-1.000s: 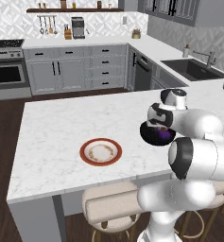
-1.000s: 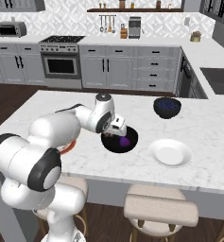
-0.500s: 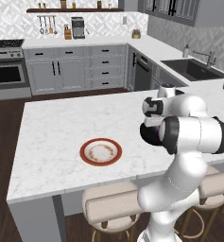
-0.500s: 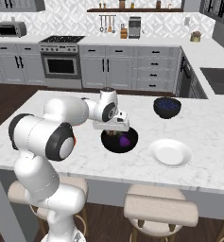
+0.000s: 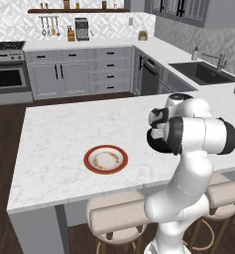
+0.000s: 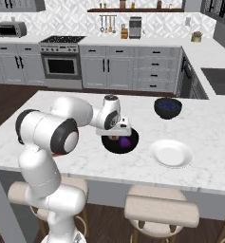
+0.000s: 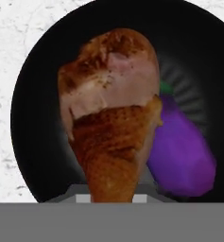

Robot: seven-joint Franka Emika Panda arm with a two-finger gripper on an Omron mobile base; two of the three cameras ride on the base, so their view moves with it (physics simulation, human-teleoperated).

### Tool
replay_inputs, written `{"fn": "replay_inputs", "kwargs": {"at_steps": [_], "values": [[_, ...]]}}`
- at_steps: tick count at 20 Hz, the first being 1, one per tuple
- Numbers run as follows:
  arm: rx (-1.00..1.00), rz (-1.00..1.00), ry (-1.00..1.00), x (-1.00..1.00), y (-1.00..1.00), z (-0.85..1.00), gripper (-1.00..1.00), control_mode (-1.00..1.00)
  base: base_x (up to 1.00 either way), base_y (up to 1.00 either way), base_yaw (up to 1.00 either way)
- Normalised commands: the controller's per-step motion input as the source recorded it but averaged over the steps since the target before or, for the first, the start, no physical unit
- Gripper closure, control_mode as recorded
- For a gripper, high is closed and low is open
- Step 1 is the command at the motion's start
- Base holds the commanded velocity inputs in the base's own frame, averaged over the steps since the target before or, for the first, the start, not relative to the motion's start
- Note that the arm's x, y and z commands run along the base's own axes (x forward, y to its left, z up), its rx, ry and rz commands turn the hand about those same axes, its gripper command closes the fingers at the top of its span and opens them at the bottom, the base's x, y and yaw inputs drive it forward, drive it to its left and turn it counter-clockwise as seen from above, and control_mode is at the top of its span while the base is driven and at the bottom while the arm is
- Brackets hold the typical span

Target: Pick the chicken drumstick and eggplant from their plates and place them in the bowl. Then put the bowl in the fridge.

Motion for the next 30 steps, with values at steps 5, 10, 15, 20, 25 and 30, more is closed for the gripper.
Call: {"fn": "replay_inputs", "kwargs": {"at_steps": [5,10,15,20,25,30], "values": [[0.0,0.07,0.0,0.18,-0.04,-0.33,1.0,-1.0,0.0,0.0,0.0],[0.01,0.04,-0.01,0.37,-0.01,-0.17,-1.0,-1.0,0.0,0.0,0.0],[0.01,0.03,-0.05,0.12,-0.01,0.02,-1.0,-1.0,0.0,0.0,0.0],[0.01,-0.04,-0.2,-0.79,0.0,0.55,-1.0,-1.0,0.0,0.0,0.0],[0.01,-0.38,-0.03,-0.79,0.0,0.63,-1.0,-1.0,0.0,0.0,0.0],[0.02,-0.49,0.12,-0.47,-0.04,0.32,-1.0,-1.0,0.0,0.0,0.0]]}}
